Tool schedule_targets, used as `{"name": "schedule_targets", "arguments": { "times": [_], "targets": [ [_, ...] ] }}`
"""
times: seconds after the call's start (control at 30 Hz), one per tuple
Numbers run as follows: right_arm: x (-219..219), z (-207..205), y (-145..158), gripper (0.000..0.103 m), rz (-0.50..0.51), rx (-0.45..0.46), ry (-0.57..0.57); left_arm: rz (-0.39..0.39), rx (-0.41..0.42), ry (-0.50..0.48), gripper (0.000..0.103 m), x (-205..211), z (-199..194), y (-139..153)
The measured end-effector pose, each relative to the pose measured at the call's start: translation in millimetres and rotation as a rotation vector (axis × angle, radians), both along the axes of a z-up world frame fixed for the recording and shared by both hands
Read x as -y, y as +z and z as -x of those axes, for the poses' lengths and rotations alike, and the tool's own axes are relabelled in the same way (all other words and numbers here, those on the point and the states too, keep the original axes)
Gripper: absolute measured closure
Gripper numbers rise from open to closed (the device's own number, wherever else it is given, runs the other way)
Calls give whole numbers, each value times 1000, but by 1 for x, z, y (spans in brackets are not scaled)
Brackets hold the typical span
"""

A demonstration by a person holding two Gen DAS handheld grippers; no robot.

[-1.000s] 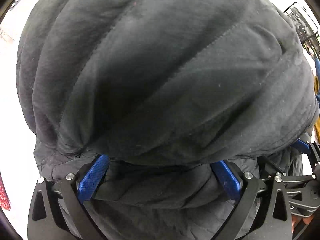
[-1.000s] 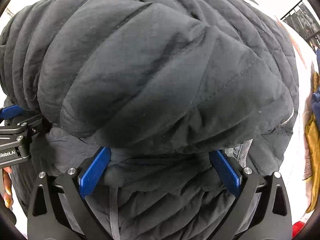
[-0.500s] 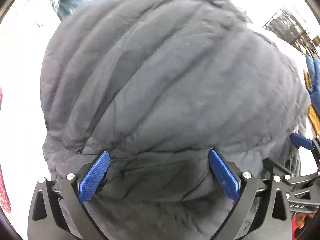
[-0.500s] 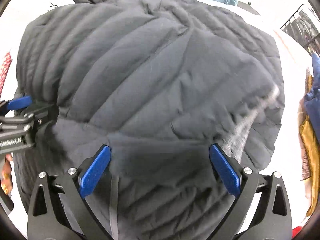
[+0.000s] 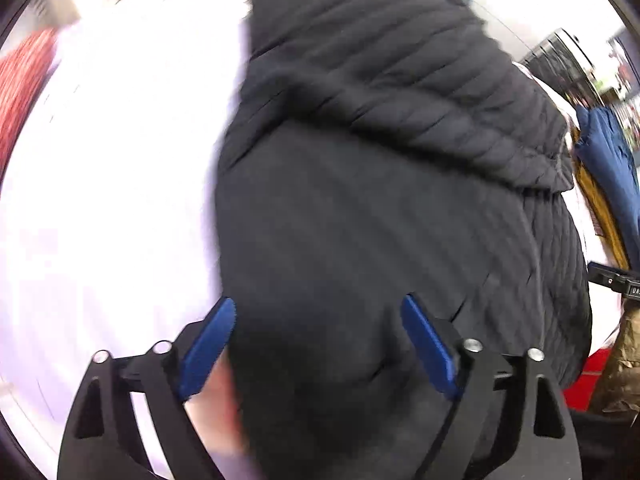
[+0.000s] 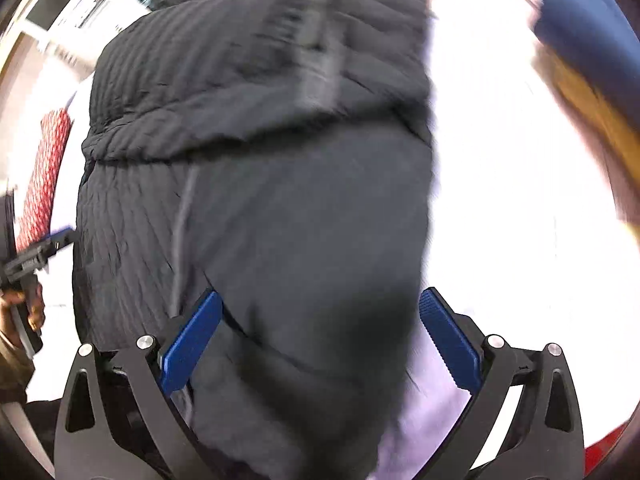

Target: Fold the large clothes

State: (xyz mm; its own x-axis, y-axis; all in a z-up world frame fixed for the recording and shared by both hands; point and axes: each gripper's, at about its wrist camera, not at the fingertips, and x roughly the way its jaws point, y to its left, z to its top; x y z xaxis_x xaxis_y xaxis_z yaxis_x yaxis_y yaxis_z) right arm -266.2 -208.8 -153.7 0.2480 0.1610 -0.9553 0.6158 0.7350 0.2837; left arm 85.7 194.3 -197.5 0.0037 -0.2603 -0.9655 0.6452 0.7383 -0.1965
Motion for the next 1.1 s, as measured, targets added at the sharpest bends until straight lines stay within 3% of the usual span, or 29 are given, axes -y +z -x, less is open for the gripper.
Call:
{"name": "schedule_targets", "arguments": {
  "times": [0.07, 0.13, 0.23, 0.47, 0.63, 0.73, 0.87, 0.9, 0.93, 1.0, 1.1],
  "targets": [
    [4, 19, -4, 10, -56, 8, -38, -5, -42, 45, 29, -32, 2, -7],
    [-6, 45, -11, 20, -122, 17, -60, 1, -89, 76, 35, -50, 4, -14],
    [-19, 73, -21, 32, -216, 37, -71, 38, -169, 114, 37, -75, 12, -23],
    [-27, 92, -38, 37, -321, 41, -95, 73, -278, 98, 40, -98, 18, -37],
    [-48, 93, -52, 38, -432, 48, -55, 112, -353, 21, 44, -90, 37, -40],
    [-69, 88, -63, 38, -450, 18, -4, 78, -336, -19, 44, -72, 51, -50],
    [-82, 82, -75, 37, -457, 10, -21, 81, -340, 12, 45, -64, 50, -52],
    [-82, 81, -74, 39, -462, 9, -21, 88, -347, 6, 54, -66, 51, -50],
    [-82, 82, -74, 52, -466, 9, -13, 91, -358, -8, 63, -68, 51, -49],
    [-85, 77, -74, 71, -512, 20, -5, 97, -370, -28, 70, -72, 51, -46],
    [-87, 77, -67, 82, -529, 40, 4, 112, -408, -18, 80, -68, 50, -47]
  ]
}}
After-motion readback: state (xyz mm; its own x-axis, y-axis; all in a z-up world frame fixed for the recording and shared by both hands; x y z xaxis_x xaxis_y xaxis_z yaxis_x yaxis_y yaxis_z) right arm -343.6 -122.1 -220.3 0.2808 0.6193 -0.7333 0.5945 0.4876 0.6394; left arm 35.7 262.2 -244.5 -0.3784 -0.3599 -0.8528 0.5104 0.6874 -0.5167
